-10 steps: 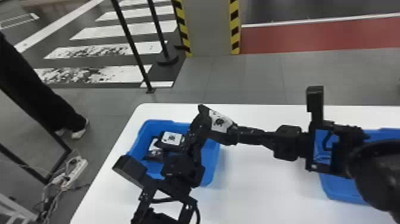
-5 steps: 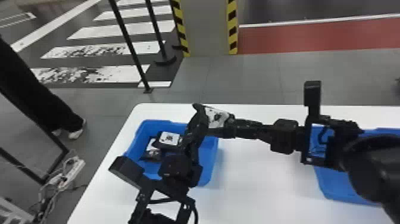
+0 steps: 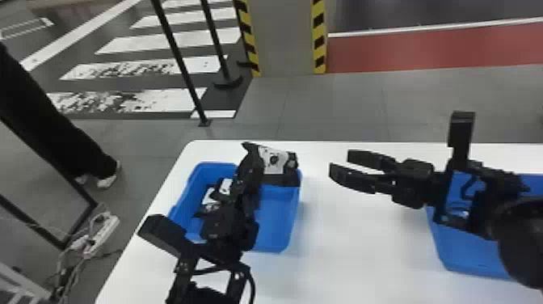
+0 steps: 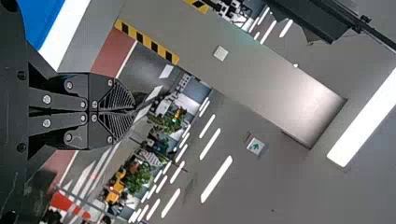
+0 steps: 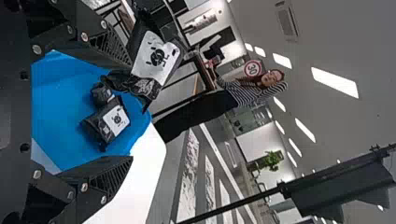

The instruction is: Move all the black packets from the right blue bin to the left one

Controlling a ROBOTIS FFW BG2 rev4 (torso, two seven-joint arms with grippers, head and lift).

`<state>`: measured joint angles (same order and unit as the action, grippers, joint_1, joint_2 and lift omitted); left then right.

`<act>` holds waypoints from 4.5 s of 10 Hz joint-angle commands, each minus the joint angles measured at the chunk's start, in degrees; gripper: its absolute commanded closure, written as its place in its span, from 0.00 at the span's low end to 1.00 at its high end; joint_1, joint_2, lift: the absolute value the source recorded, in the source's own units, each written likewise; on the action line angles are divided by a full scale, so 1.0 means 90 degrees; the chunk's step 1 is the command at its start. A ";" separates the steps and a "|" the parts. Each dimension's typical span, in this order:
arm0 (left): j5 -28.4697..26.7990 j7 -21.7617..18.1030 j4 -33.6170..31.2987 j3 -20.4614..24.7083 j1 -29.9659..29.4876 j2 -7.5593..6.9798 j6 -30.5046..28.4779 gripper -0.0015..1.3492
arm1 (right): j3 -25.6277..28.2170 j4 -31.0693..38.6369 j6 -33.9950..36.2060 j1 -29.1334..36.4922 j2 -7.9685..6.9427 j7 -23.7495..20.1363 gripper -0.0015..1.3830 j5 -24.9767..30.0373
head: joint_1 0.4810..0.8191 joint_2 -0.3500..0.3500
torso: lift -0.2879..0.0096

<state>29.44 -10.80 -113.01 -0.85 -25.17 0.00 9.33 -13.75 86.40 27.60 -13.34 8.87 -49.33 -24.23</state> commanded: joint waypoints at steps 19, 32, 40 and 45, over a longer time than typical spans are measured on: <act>-0.1367 0.0234 -0.1092 0.0320 -0.0859 0.0017 -0.0412 0.17 | 0.2856 0.3907 0.1886 0.3388 0.0099 0.5461 0.20 0.1481 | 0.63 0.30 | 0.60; -0.1367 0.0116 -0.1107 0.0349 -0.0890 0.0017 -0.0631 0.17 | 0.2797 0.1126 0.1871 0.1857 -0.0048 0.6506 0.21 0.1227 | 0.63 0.21 | 0.60; -0.1347 0.0116 -0.1107 0.0417 -0.0937 0.0017 -0.0740 0.17 | 0.2680 0.1595 0.2027 0.2091 -0.0018 0.6838 0.80 0.1393 | 0.63 0.19 | 0.60; -0.1337 0.0116 -0.1107 0.0407 -0.0921 0.0017 -0.0709 0.17 | 0.2622 0.1626 0.1590 0.2154 0.0011 0.6604 0.06 0.1345 | 0.63 0.22 | 0.60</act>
<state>17.40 -9.89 -122.95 2.85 -33.57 0.00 3.00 9.94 100.95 42.04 6.17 8.93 10.13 -12.42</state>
